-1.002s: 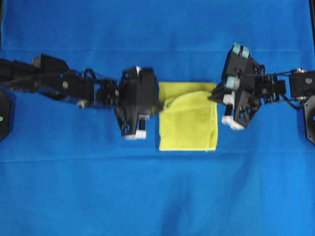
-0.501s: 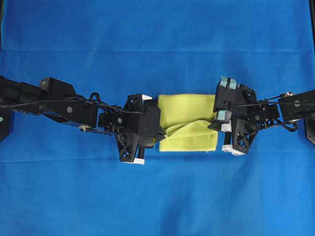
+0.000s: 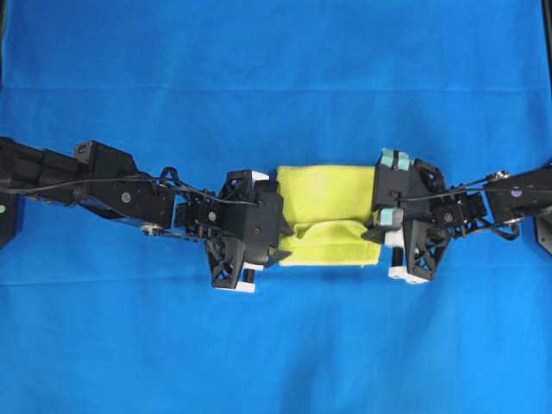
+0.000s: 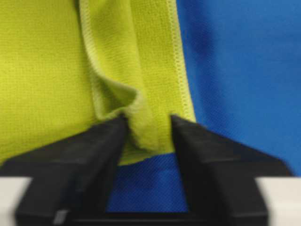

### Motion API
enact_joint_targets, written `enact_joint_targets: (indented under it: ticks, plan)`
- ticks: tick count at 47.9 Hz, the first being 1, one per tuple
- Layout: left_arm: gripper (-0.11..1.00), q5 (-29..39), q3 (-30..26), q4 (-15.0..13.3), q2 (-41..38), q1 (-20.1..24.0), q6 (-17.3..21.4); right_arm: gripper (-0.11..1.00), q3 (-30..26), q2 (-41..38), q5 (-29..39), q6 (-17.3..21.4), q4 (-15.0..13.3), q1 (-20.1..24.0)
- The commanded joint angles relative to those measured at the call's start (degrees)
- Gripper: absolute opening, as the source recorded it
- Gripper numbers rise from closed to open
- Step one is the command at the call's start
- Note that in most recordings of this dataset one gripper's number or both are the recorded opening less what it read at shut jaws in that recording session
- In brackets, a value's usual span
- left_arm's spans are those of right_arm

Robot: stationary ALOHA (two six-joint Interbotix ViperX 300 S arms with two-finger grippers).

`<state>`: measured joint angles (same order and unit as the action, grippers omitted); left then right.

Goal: Fold the yellow towel.

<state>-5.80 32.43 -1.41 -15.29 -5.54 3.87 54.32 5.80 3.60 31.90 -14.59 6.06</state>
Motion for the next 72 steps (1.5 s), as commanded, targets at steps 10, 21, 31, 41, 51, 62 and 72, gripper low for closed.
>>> enact_joint_targets:
  ticks: [10, 21, 31, 41, 51, 62, 72]
  plan:
    - [0.53, 0.4, -0.4, -0.1, 3.9, -1.8, -0.2, 0.61, -1.4, 3.3, 2.1, 0.2, 0.3, 3.3]
    - [0.53, 4.0, 1.5, -0.1, 12.8, -4.6, -0.2, 0.58, -1.1, 10.8, 5.8, 0.2, 0.3, 6.8]
    - [0.53, 5.4, 5.8, -0.1, 23.9, -5.6, -0.2, 0.58, 0.1, 19.2, 8.3, 0.0, -0.4, 6.8]
    - [0.53, 4.0, 12.4, -0.1, 34.8, -5.4, -0.1, 0.58, 3.4, 31.9, 9.4, 0.0, -2.5, 5.0]
    - [0.53, 1.1, 20.0, -0.1, 44.8, -4.5, -0.1, 0.58, 6.9, 44.3, 11.4, -0.1, -7.3, 1.0]
    - [0.53, -0.8, 28.7, -0.1, 56.9, -2.9, -0.1, 0.58, 13.9, 55.0, 10.1, -0.1, -9.6, -6.2]
    - [0.53, -2.3, 36.4, -0.1, 65.1, -0.4, -0.2, 0.58, 20.2, 60.6, 6.5, 0.0, -9.3, -11.2]
